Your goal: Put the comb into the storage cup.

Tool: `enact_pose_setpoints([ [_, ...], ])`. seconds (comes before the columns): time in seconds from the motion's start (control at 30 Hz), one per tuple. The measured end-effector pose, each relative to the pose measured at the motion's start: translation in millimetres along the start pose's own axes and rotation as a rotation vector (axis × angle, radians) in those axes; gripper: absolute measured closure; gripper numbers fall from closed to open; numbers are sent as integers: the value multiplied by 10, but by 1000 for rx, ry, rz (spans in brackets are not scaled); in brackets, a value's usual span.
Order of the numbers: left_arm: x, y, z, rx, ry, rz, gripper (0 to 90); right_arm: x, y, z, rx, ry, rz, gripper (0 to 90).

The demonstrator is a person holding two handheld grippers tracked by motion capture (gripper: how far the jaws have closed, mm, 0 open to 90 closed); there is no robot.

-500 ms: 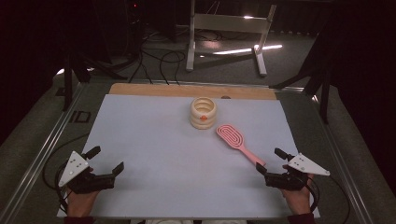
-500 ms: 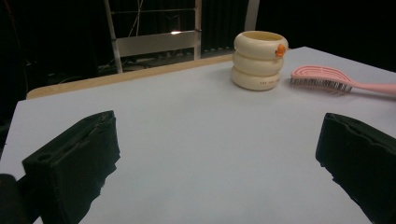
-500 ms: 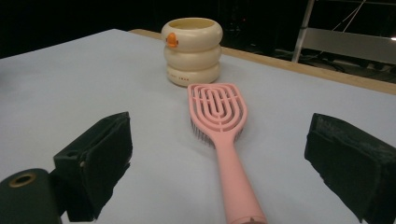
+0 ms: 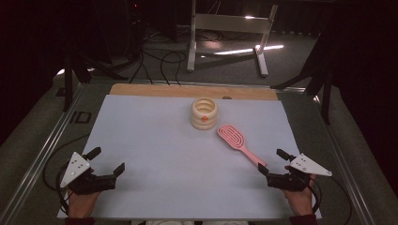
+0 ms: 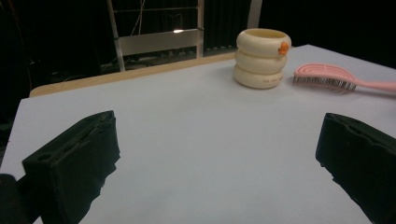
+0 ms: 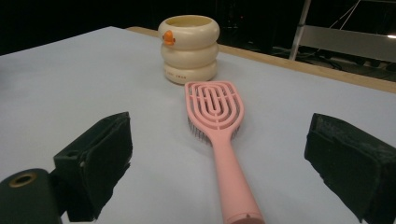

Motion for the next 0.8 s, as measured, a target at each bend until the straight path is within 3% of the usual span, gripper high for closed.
enact_pose_setpoints([
  [0.3, -31, 20, -3, 1, -3, 9, 1, 45, -31, -5, 0, 6, 29, 76],
  [0.8, -34, 31, -40, -15, -11, -1, 1, 211, 2, 19, 13, -5, 25, 76],
])
Point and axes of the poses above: each handheld gripper's, and its own axes: y roughly forward along the jaws, x roughly out of its top, z roughly to its left, the point moved 10 cm from there along y, roughly forward along the jaws, and after that the axes turned 12 degrees about -x, right-handed, at the moved point
